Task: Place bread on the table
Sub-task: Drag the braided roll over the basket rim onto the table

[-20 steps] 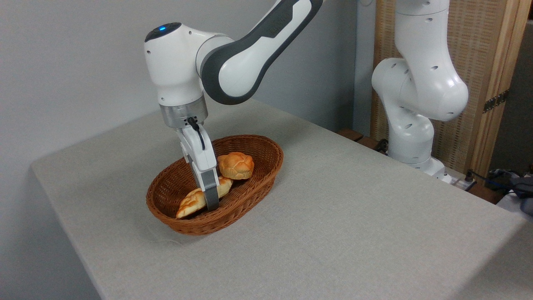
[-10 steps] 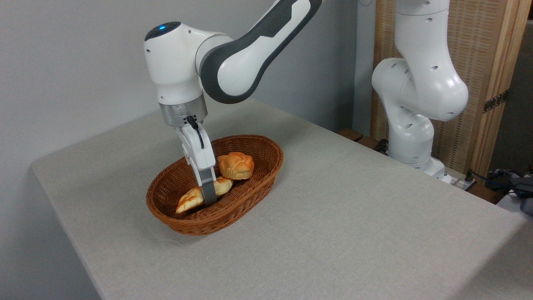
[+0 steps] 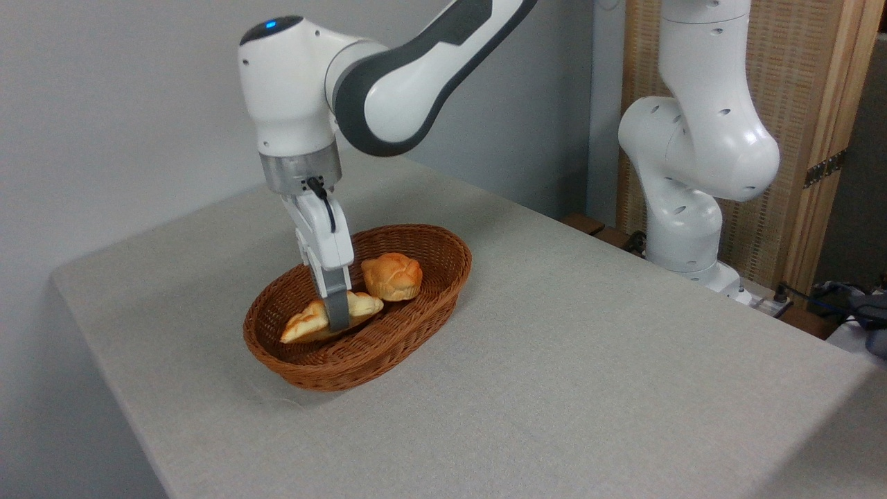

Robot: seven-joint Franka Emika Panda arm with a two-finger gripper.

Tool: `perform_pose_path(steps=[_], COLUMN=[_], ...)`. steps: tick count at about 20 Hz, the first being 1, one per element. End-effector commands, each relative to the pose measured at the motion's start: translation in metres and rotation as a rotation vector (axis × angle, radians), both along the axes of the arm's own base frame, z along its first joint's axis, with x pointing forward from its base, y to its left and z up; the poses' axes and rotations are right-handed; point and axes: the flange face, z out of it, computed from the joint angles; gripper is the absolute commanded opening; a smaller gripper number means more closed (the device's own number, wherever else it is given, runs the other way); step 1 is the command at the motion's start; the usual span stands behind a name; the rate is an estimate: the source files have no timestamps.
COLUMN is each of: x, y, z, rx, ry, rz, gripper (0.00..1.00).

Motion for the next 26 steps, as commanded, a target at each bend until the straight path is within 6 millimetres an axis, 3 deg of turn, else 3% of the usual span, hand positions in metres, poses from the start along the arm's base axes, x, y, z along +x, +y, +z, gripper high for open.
perform_pose_path(steps=[1,6,8,12,16,18,23,24,25,26], x=[0.012,0.027,0.035,0.038,0.039,0.040,0.042,0.041,0.042,0.043], y=[0.026,0.065,0.090,0.111,0.116,0.131,0.135,0.135,0.135,0.134], z=[0.029,0.059,0.075,0.077,0.074,0.074,0.069,0.068,0.066,0.064], rx=[-0.023,-0.033,-0.034,-0.038,-0.021,-0.013,0.001,0.004,0.006,0.008], ry=[-0.056,-0.115,-0.147,-0.148,-0.144,-0.144,-0.137,-0.135,-0.132,-0.129], rz=[0.049,0.114,0.133,0.084,-0.010,-0.027,-0.073,-0.085,-0.087,-0.088], gripper=[0.15,0.21,0.26,0.26,0.29,0.30,0.37,0.50,0.75,0.75])
